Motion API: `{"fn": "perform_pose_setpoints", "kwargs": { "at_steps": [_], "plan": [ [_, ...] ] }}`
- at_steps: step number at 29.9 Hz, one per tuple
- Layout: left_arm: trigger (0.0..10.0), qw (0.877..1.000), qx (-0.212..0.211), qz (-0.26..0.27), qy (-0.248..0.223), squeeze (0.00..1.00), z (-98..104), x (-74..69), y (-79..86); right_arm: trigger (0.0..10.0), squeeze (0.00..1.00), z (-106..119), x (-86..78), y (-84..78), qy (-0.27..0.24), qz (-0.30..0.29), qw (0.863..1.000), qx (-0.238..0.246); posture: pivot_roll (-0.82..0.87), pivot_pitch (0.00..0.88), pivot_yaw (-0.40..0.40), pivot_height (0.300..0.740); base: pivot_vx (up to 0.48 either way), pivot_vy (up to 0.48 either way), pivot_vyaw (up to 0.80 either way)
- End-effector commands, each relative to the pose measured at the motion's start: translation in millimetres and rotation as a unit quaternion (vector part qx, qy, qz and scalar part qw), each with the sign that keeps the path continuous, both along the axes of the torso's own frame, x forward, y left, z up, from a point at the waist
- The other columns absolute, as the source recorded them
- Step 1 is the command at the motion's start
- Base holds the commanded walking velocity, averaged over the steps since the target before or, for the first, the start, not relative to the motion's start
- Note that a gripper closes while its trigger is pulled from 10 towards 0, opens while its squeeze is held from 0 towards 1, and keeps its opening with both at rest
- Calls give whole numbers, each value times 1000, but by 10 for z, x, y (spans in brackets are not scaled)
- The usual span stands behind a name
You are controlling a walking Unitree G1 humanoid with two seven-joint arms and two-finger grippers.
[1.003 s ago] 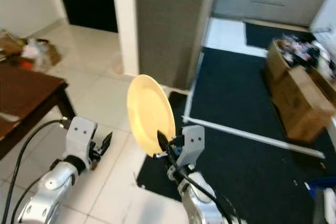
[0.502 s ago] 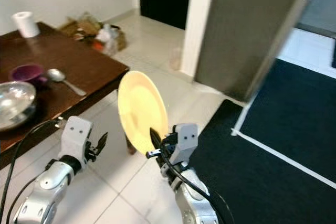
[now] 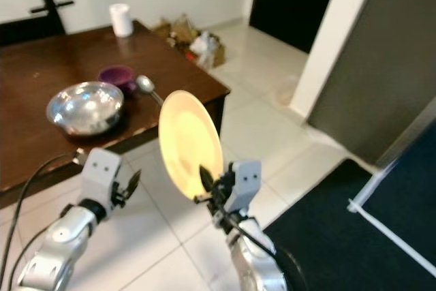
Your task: Setting the table
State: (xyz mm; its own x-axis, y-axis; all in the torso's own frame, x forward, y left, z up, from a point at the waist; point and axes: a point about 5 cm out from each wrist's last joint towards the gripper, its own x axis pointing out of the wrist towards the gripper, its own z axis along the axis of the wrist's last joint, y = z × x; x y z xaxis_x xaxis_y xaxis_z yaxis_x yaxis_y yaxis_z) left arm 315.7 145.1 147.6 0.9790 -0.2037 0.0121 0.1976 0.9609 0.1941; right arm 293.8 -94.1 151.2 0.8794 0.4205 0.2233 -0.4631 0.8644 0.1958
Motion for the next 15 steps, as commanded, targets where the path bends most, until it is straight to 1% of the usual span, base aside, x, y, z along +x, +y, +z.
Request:
{"fn": "perform_pose_setpoints", "kwargs": {
  "at_steps": [1,15],
  "plan": [
    [10000,1000,0,-5,14,0,-63,-18,-28,10000,0,-40,-15,-32,6,-3,1000,-1,60,128,56,740,0,0,781],
    [10000,1000,3,-1,18,0,-76,-9,-20,10000,0,-44,-21,-35,6,-1,1000,-4,59,121,54,740,0,0,782]
  ]
}}
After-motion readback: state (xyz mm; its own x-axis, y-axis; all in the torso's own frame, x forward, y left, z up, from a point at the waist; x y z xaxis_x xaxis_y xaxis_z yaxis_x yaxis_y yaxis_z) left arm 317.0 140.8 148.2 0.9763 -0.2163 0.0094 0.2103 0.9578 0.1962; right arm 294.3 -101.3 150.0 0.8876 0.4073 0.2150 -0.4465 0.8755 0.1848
